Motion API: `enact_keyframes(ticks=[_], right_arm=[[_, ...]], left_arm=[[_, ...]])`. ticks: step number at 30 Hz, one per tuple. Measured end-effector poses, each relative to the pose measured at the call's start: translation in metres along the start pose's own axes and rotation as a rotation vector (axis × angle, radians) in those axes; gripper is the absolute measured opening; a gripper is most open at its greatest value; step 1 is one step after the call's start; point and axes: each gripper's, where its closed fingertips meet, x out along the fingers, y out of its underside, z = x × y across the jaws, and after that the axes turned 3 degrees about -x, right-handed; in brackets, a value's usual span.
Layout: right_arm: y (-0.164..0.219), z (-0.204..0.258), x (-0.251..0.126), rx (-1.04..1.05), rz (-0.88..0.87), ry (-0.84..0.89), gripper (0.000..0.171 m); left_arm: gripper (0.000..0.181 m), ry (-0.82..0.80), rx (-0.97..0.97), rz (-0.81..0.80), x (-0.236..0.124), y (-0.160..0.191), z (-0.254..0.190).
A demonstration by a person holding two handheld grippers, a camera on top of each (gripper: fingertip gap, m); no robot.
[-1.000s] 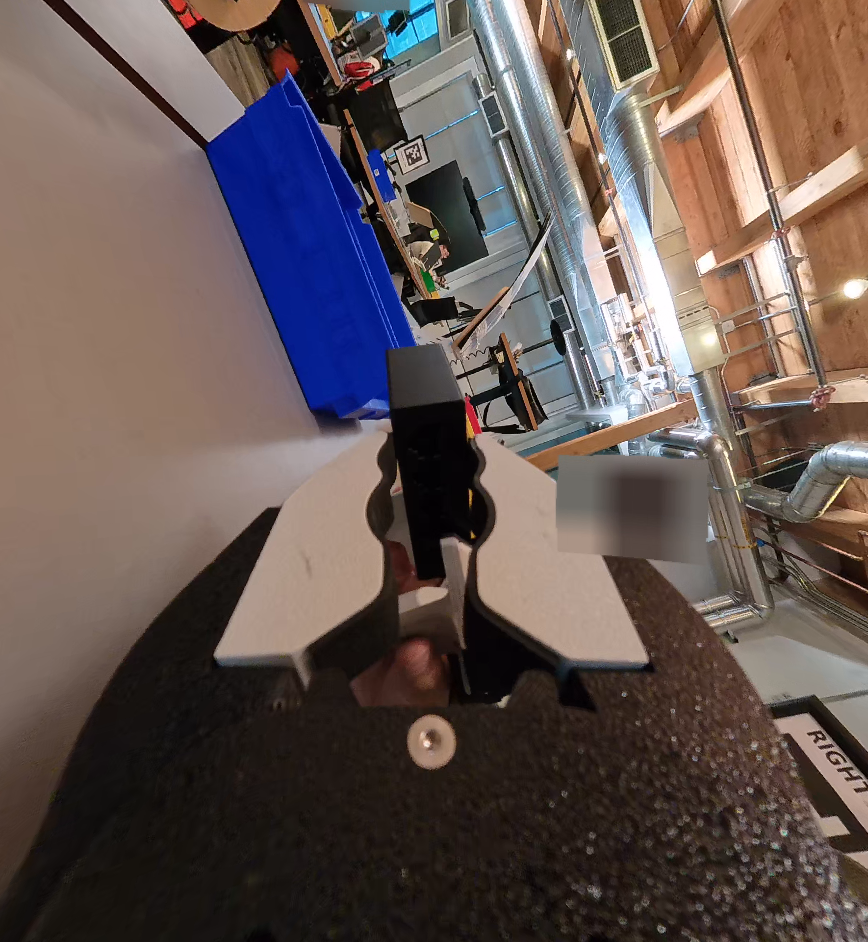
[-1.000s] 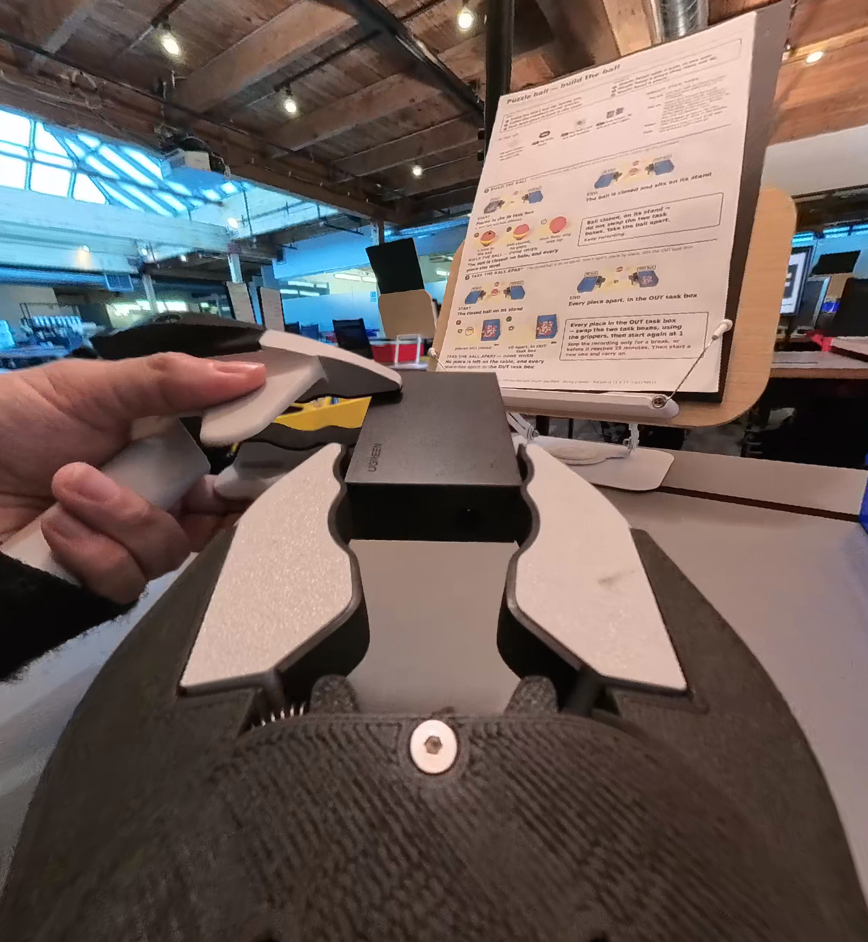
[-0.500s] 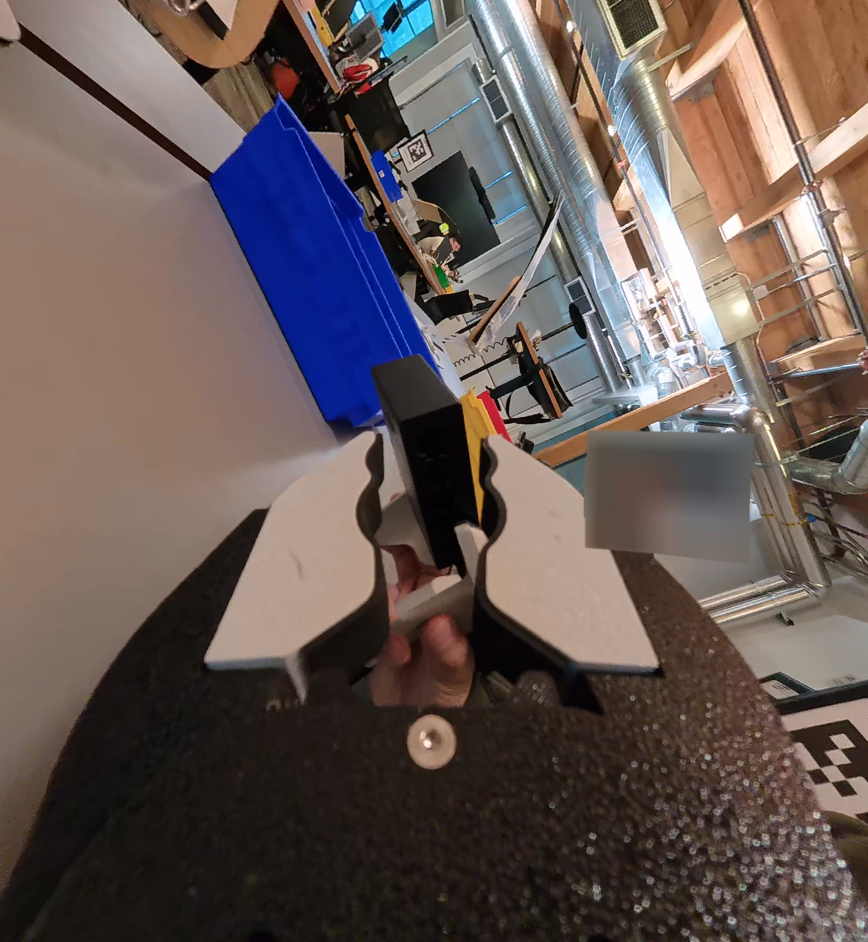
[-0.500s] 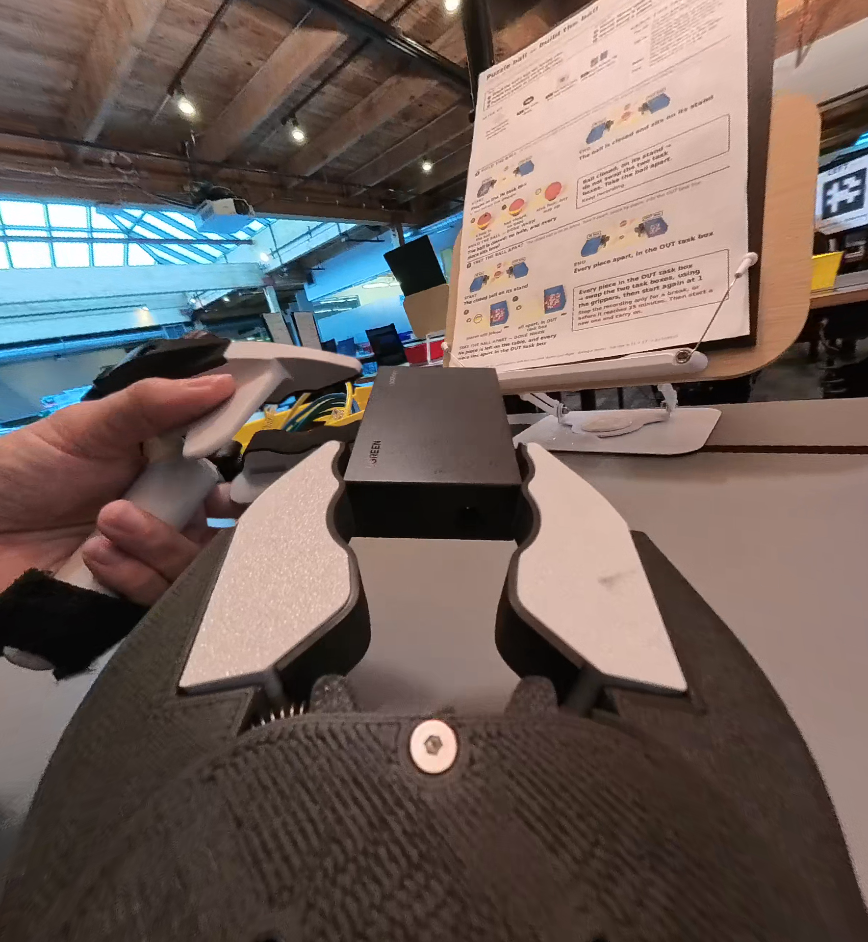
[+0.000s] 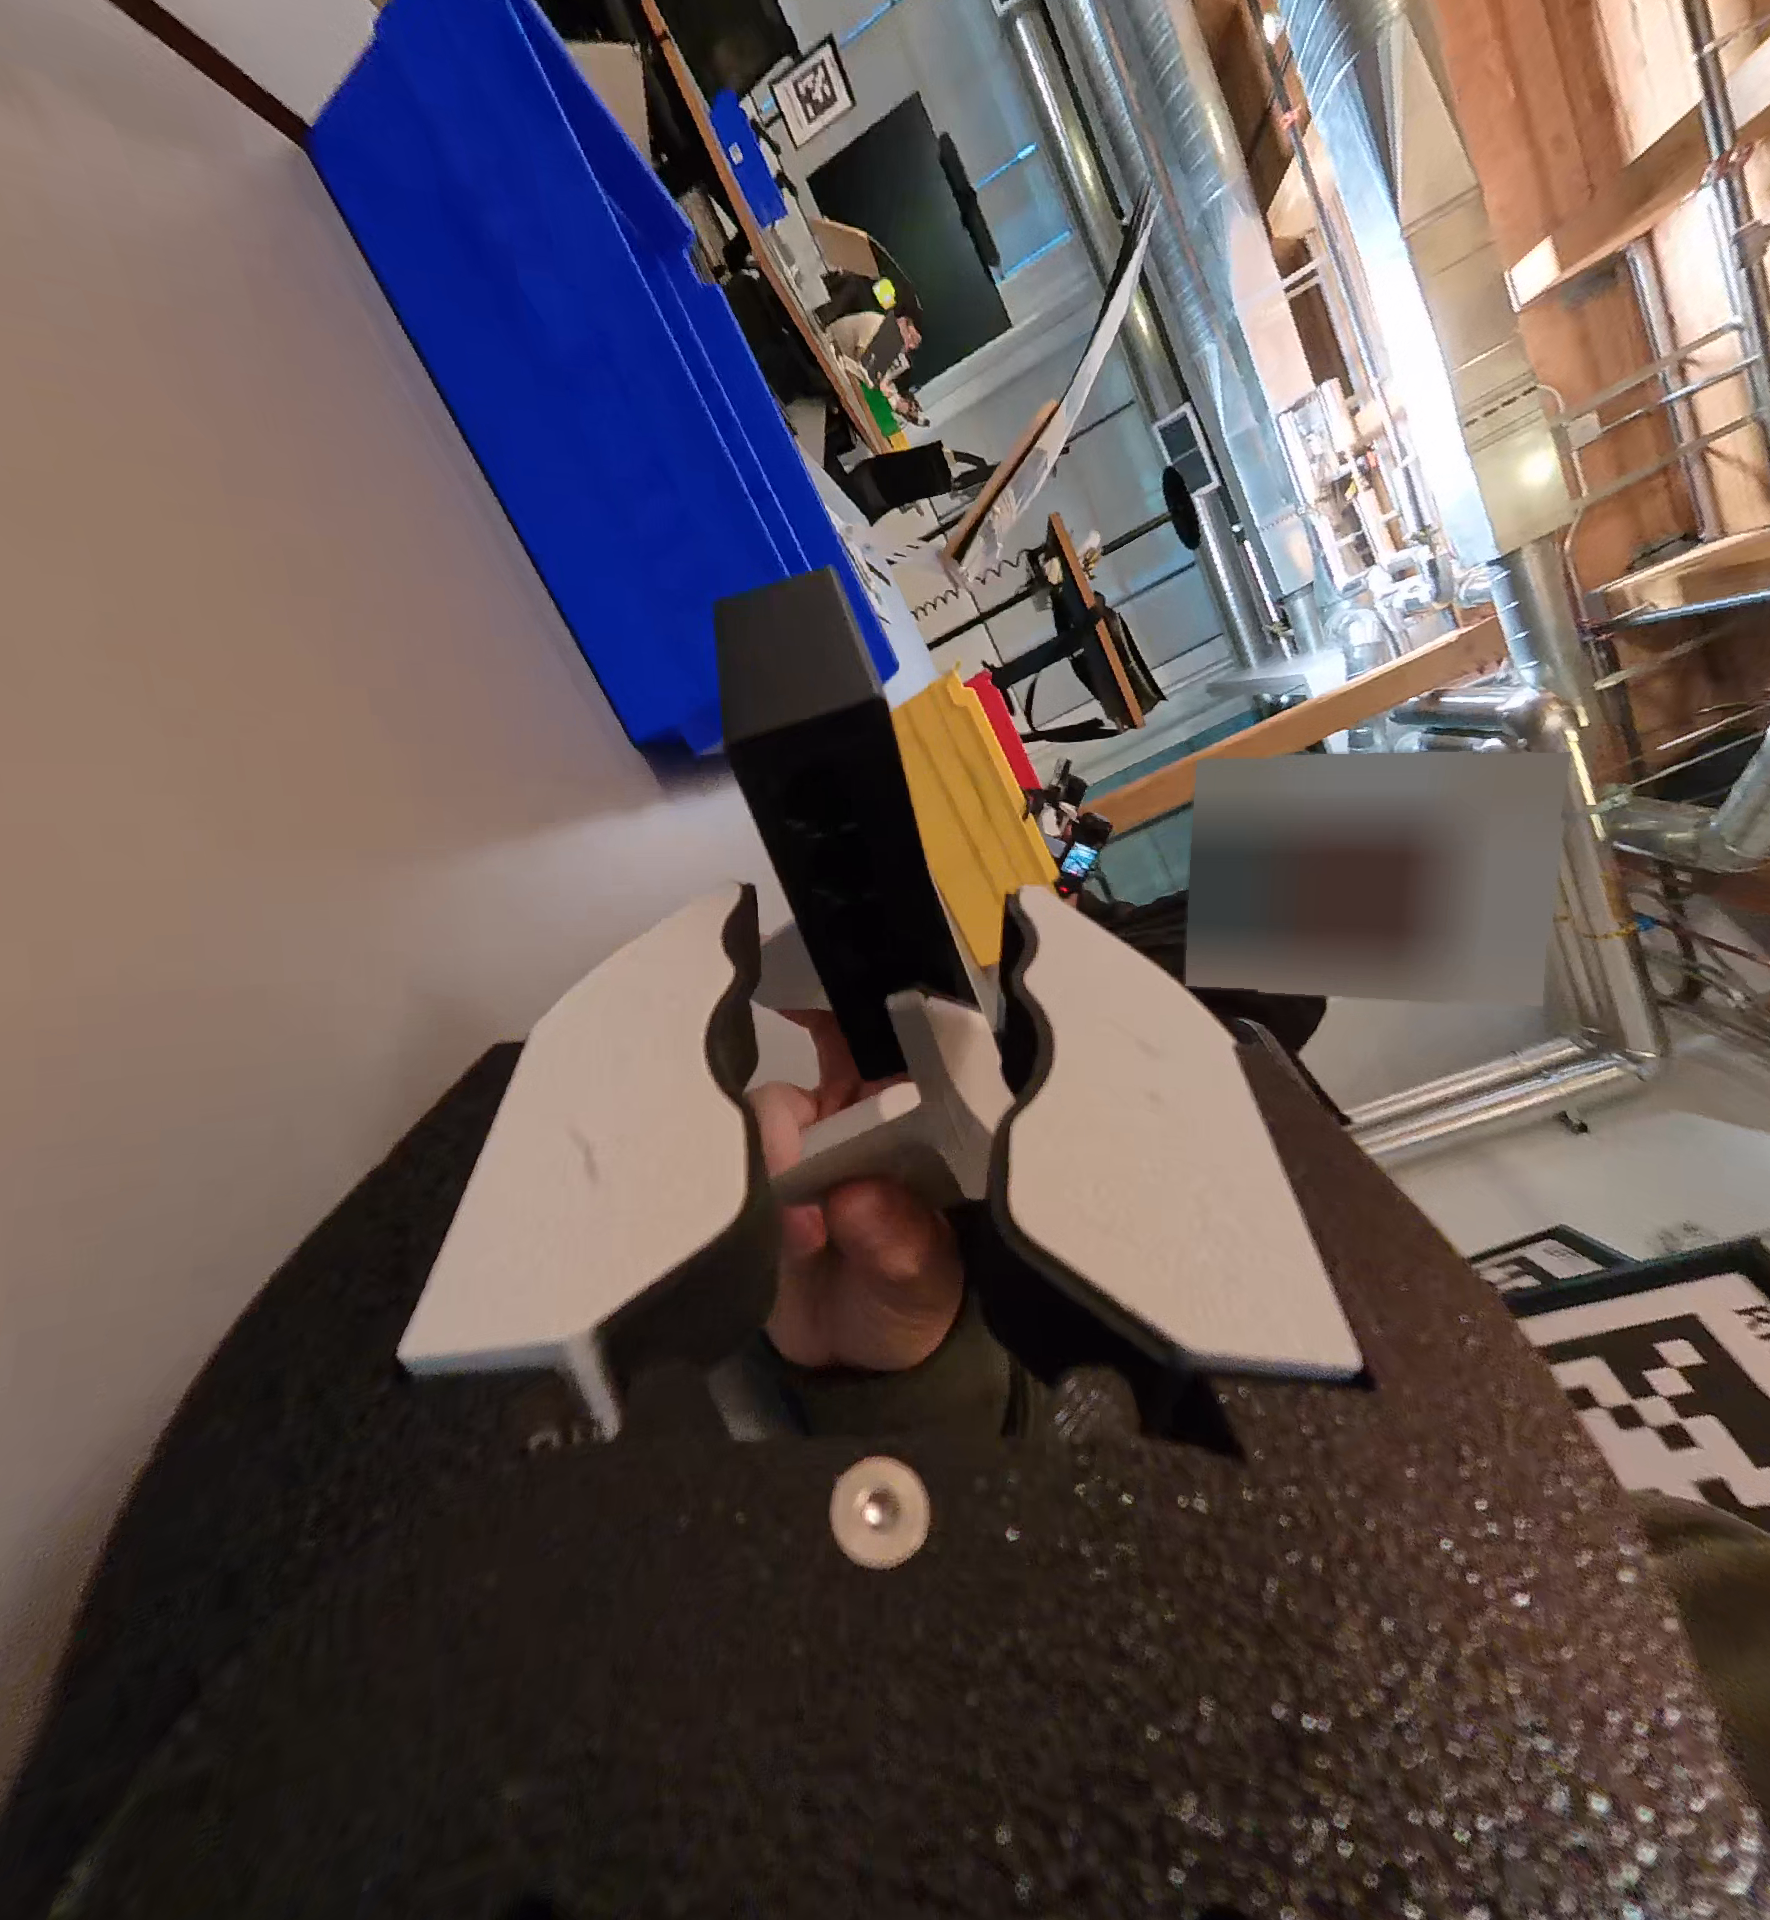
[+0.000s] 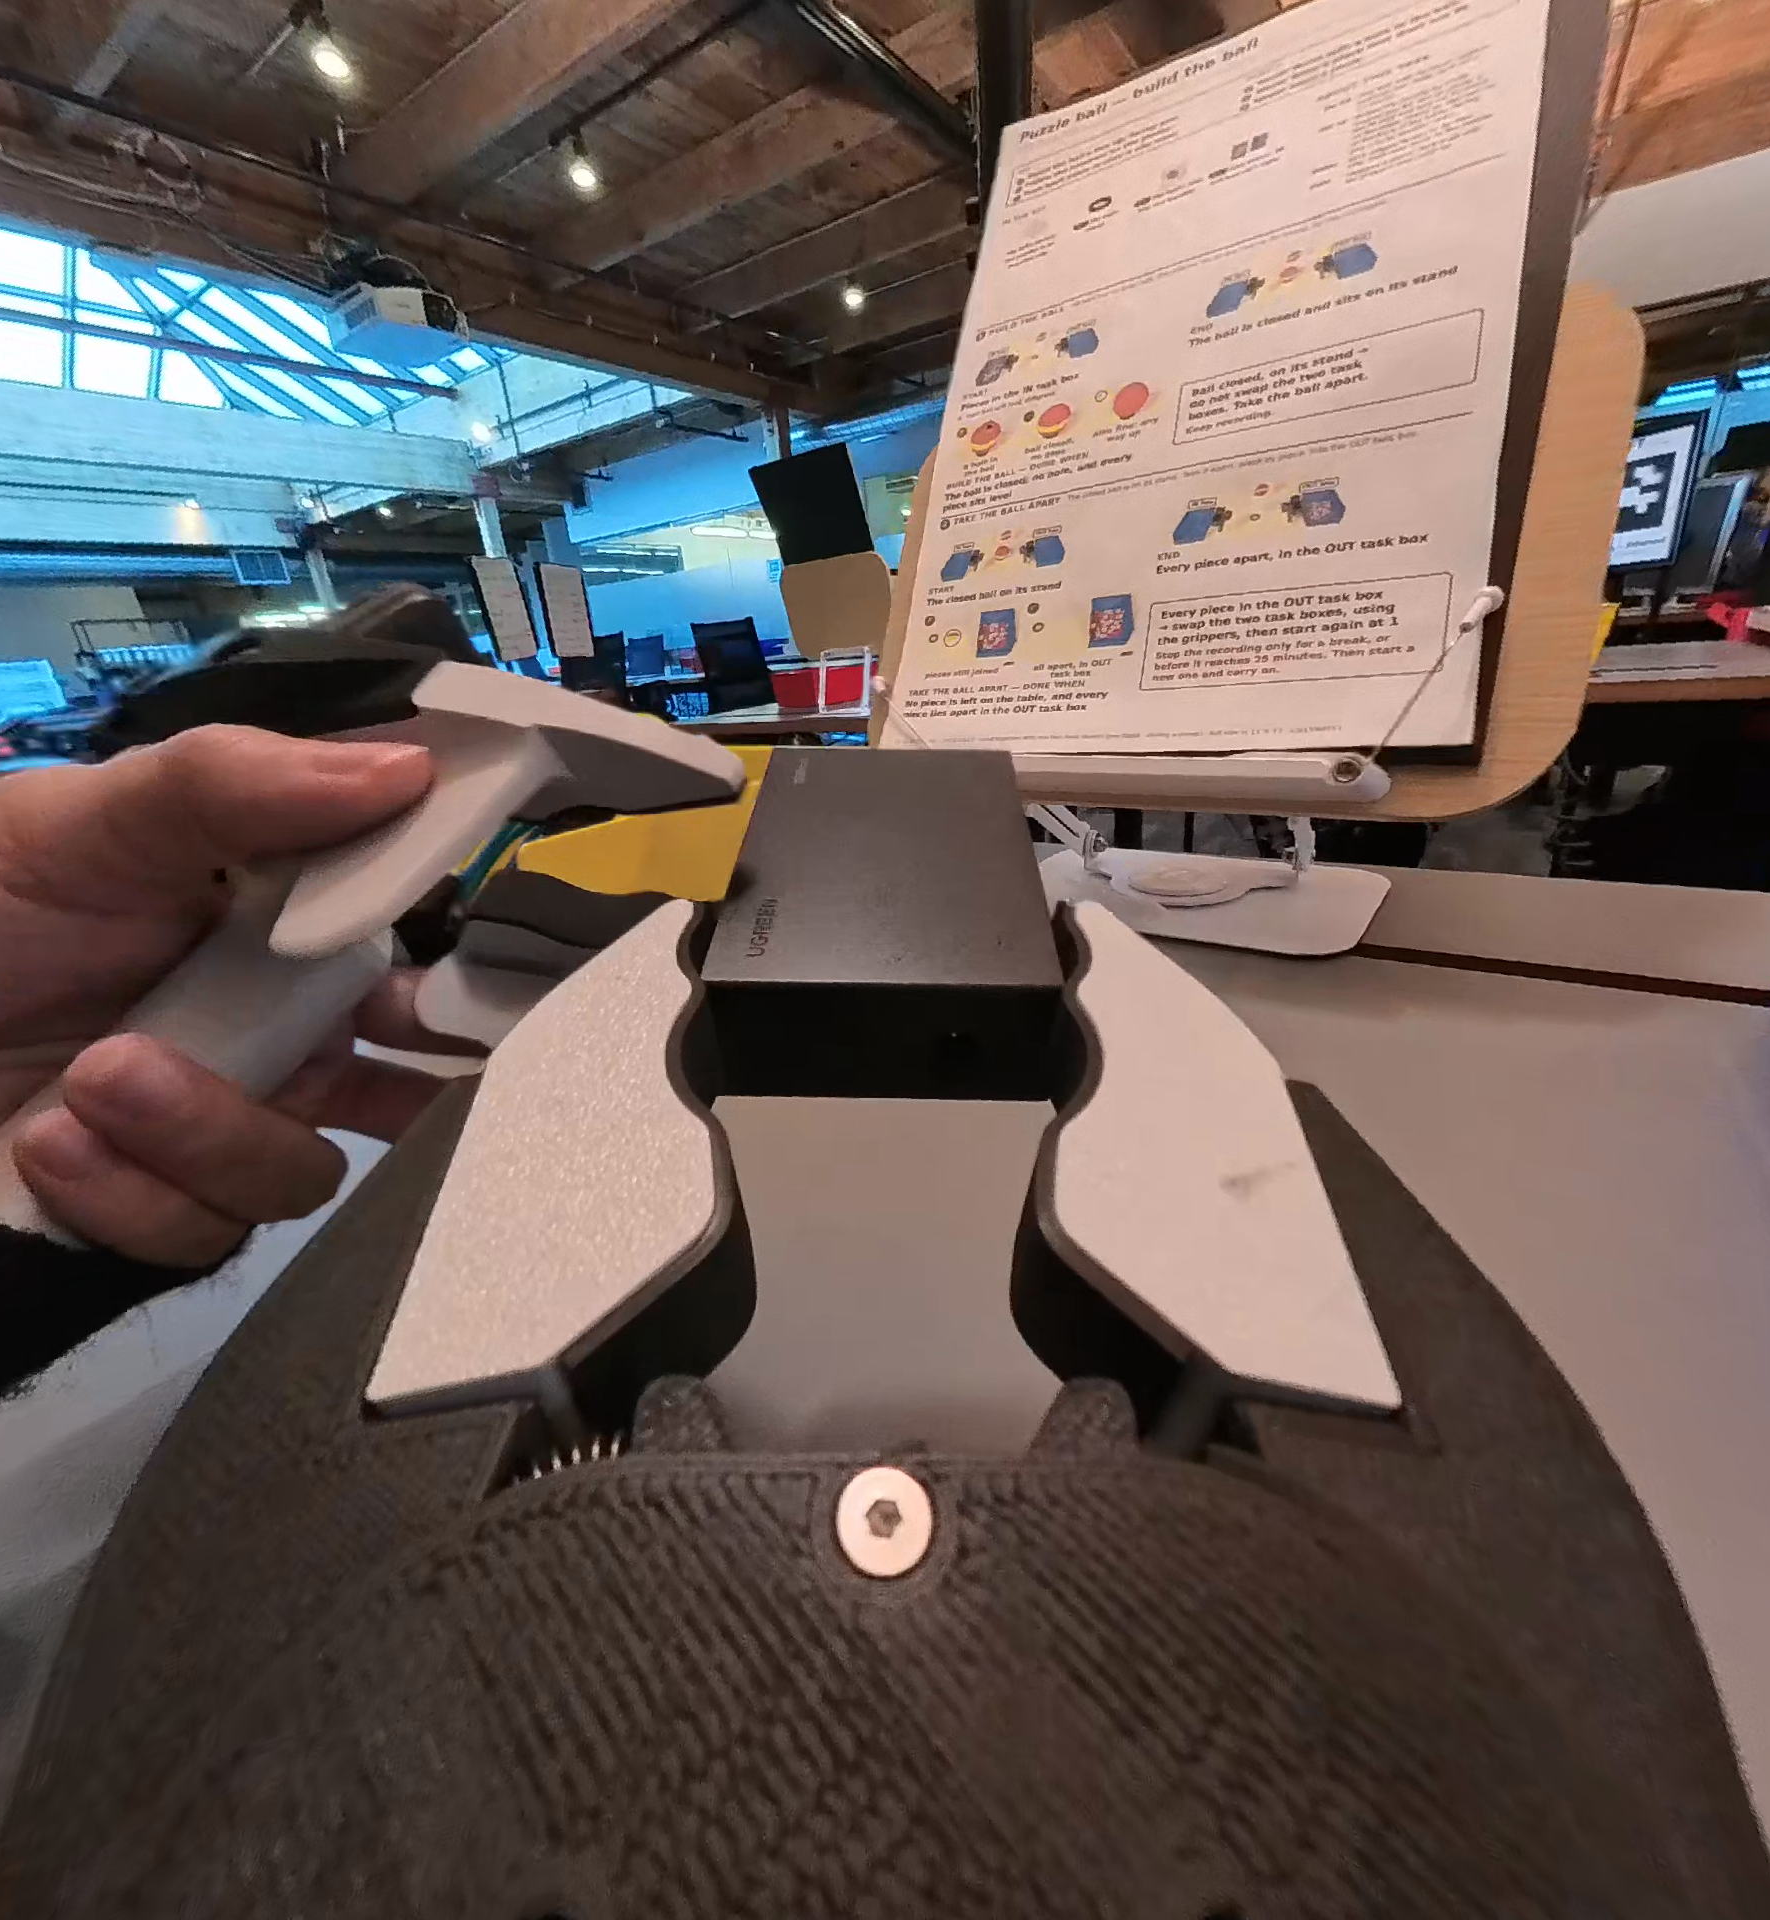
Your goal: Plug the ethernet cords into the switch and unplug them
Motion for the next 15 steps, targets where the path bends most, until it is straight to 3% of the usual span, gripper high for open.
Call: enact_keyframes(ticks=[7,11,15], right_arm=[[-0.006,-0.045,-0.01,-0.087,0.013,0.137,0.062],[-0.002,-0.061,-0.014,-0.08,0.028,0.172,0.062],[-0.001,-0.059,-0.012,-0.099,0.033,0.164,0.062]], left_arm=[[0.043,-0.277,0.427,-0.043,-0.046,-0.025,0.005],[0.04,-0.622,0.7,-0.022,-0.114,-0.076,0.025],[0.039,-0.883,0.781,0.11,-0.181,-0.126,0.058]])
